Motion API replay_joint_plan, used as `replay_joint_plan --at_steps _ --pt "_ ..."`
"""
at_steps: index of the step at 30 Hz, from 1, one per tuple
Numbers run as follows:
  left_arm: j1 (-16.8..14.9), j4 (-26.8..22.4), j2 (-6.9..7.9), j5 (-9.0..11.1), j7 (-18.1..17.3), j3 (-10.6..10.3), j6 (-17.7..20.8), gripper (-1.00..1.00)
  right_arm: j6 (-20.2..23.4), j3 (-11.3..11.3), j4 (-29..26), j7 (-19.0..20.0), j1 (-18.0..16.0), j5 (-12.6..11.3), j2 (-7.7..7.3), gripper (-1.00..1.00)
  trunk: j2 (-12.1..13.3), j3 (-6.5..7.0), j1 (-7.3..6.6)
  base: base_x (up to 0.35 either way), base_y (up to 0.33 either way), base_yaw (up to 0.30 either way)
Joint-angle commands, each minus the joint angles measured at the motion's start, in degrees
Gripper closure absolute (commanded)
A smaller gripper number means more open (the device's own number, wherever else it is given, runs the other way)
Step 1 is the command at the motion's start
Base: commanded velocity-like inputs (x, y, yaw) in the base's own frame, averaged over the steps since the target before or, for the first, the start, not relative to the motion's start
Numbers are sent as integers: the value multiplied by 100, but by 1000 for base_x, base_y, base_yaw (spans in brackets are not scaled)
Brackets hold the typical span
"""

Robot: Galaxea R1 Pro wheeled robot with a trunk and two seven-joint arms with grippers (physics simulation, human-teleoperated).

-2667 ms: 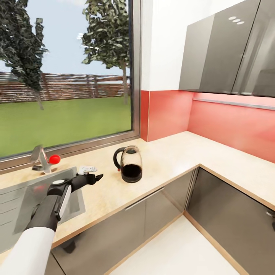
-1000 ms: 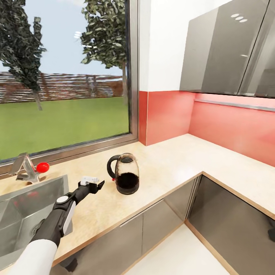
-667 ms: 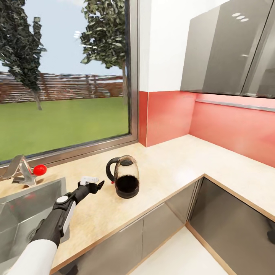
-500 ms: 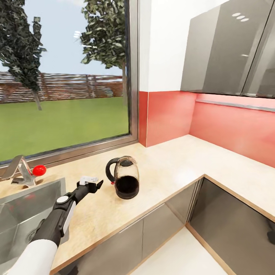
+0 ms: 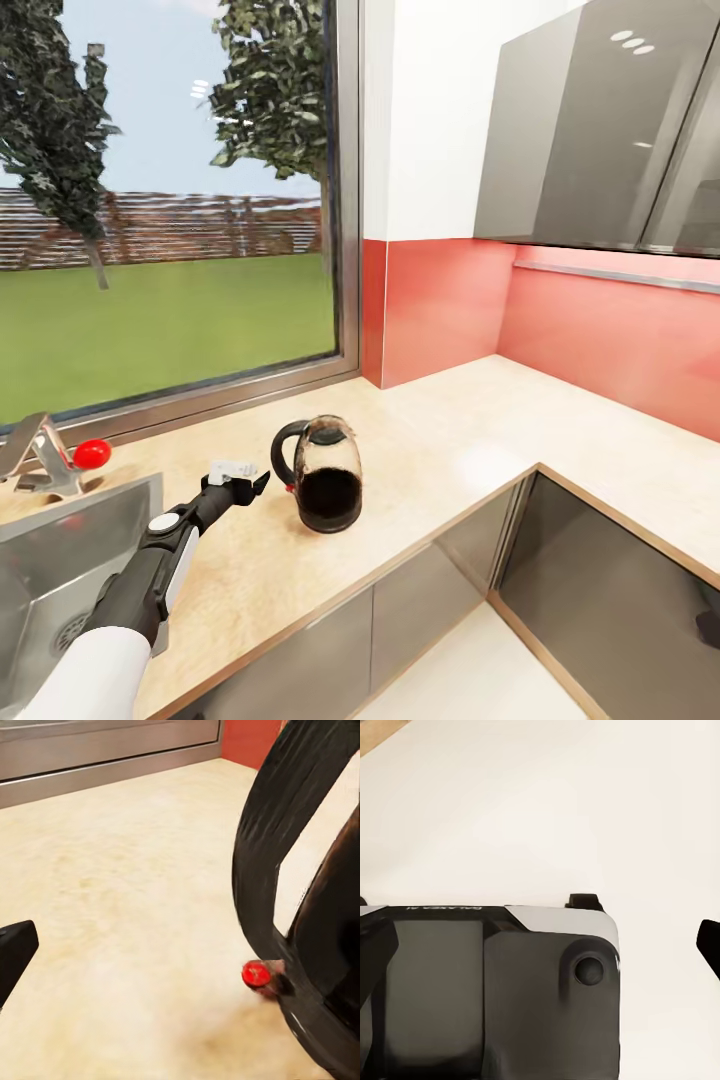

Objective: Set up a coffee station on the kitchen countertop: keep the coffee maker on the countertop, move the bottle of coffee from the kitchen shelf to the counter next to the coffee maker, place a paper coffee filter on top of the coffee maker, put the saucer next to the coffee maker with the coffee cup on the saucer, and place the electric kettle next to the coffee maker.

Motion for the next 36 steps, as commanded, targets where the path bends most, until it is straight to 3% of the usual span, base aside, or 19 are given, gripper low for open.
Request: replay_joint_plan --at_steps 1,19,28,36 --pt "-5 -8 -4 -58 -45 21 21 -100 13 50 -6 -22 -3 -56 1 -100 -12 -13 6 244 0 0" --pt "-11 -21 -4 -72 -36 32 24 -100 12 50 -6 -22 -3 -57 1 -100 -12 -13 6 44 0 0" --pt "-14 -101 -201 -98 -36 -26 24 -100 12 50 -6 -22 10 -56 1 -100 -12 -13 6 0 0 0" --pt "-41 -142 -230 -86 -8 -40 26 -100 11 50 -6 -22 14 -57 1 -100 -12 -13 6 0 0 0"
